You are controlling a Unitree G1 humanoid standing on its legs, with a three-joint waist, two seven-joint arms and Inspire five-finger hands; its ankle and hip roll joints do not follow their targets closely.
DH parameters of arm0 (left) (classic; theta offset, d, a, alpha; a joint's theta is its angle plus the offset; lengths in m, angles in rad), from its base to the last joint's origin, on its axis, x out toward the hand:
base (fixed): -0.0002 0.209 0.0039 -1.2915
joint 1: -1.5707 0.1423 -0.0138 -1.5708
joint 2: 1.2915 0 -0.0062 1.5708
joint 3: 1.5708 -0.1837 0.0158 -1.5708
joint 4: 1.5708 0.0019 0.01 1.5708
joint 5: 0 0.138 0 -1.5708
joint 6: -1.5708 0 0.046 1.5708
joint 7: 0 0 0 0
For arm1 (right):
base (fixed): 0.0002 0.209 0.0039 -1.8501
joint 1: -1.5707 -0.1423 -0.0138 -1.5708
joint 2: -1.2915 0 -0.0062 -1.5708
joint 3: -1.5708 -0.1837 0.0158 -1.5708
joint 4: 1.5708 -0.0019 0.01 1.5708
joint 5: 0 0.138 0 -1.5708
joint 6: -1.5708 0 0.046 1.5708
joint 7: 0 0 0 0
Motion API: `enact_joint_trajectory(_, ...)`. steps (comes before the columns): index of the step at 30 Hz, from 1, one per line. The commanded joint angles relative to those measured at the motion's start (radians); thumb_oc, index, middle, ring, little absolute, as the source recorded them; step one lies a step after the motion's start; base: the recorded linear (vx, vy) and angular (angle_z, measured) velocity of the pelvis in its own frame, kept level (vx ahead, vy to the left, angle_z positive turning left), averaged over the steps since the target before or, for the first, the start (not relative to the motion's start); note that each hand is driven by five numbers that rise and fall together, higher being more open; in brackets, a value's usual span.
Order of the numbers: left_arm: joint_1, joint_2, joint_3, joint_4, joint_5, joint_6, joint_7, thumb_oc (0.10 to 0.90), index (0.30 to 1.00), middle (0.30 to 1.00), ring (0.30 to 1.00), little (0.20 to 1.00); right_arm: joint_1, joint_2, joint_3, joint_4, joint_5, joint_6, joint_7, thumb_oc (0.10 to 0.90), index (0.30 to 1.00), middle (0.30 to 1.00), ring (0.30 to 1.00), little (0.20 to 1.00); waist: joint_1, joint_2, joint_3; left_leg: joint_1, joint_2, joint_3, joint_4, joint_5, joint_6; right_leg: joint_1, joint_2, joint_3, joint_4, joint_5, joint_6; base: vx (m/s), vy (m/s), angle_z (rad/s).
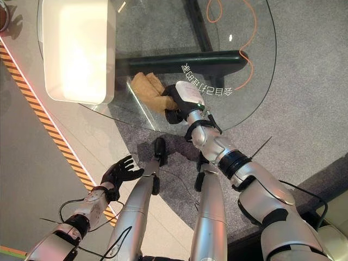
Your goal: Wipe the table with a cloth and put it in the basket.
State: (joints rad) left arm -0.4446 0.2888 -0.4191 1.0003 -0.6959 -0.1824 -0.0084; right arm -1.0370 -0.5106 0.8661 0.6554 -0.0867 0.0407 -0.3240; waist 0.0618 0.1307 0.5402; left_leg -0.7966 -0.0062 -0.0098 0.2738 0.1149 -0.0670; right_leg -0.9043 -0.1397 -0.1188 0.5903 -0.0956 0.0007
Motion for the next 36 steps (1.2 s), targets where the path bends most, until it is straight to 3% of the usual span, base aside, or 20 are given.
enact_joint_trajectory(1,-0.010,-0.010,0.041,0.020,-0.126,-0.079,0.075,0.800,0.900,0.900,0.900,0.900,0.007,0.067,0.011,-0.096,0.017,-0.093,-0.068,0.100,0.300,0.300,0.300,0.200,0.009,0.015,-0.020,-0.005,-0.051,0.081,0.101,-0.099,0.043,0.017,0.032,-0.068,-0.093,0.029,0.011,0.00,0.000,0.00)
enact_joint_trajectory(5,-0.006,-0.009,0.120,-0.026,-0.253,-0.174,0.142,0.800,0.900,0.900,0.900,0.900,0.003,0.070,-0.047,-0.066,0.080,-0.098,-0.154,0.100,0.300,0.300,0.300,0.200,0.017,0.020,-0.020,0.003,-0.053,0.074,0.102,-0.102,0.043,0.021,0.031,-0.065,-0.081,0.021,0.010,0.00,0.000,0.00)
enact_joint_trajectory(12,-0.007,0.018,0.274,-0.131,-0.414,-0.281,0.260,0.800,0.900,0.900,0.900,0.900,-0.002,0.082,-0.177,-0.064,0.178,-0.130,-0.262,0.100,0.300,0.300,0.300,0.200,0.035,0.024,-0.020,0.016,-0.054,0.059,0.099,-0.102,0.043,0.030,0.031,-0.066,-0.058,0.005,0.007,0.00,-0.007,0.03)
enact_joint_trajectory(15,-0.021,0.052,0.356,-0.178,-0.468,-0.323,0.256,0.800,0.900,0.900,0.900,0.900,0.018,0.085,-0.232,-0.138,0.194,-0.130,-0.299,0.100,0.300,0.300,0.300,0.200,0.035,0.016,-0.020,0.020,-0.053,0.052,0.099,-0.100,0.045,0.034,0.036,-0.062,-0.047,-0.004,0.003,0.00,-0.004,0.01)
enact_joint_trajectory(21,-0.054,0.074,0.416,-0.354,-0.473,-0.403,0.260,0.800,0.900,0.900,0.900,0.900,0.091,0.085,-0.320,-0.312,0.160,-0.125,-0.324,0.100,0.300,0.300,0.300,0.200,0.028,0.007,-0.020,0.018,-0.050,0.042,0.089,-0.094,0.050,0.036,0.047,-0.053,-0.043,-0.012,0.003,0.00,0.000,0.00)
enact_joint_trajectory(29,-0.029,0.009,0.438,-0.607,-0.411,-0.455,0.236,0.800,0.900,0.900,0.900,0.900,0.233,0.095,-0.418,-0.520,0.085,-0.169,-0.326,0.100,0.300,0.300,0.300,0.200,0.017,-0.012,-0.020,0.016,-0.051,0.038,0.087,-0.098,0.054,0.047,0.053,-0.052,-0.050,-0.017,0.007,-0.01,-0.025,0.00)
enact_joint_trajectory(36,0.010,-0.010,0.433,-0.780,-0.366,-0.432,0.182,0.800,0.900,0.900,0.900,0.900,0.308,0.096,-0.483,-0.635,0.063,-0.228,-0.286,0.100,0.300,0.300,0.300,0.200,0.008,-0.024,-0.020,0.022,-0.053,0.039,0.093,-0.107,0.058,0.064,0.056,-0.052,-0.060,-0.015,0.010,0.00,-0.004,0.00)
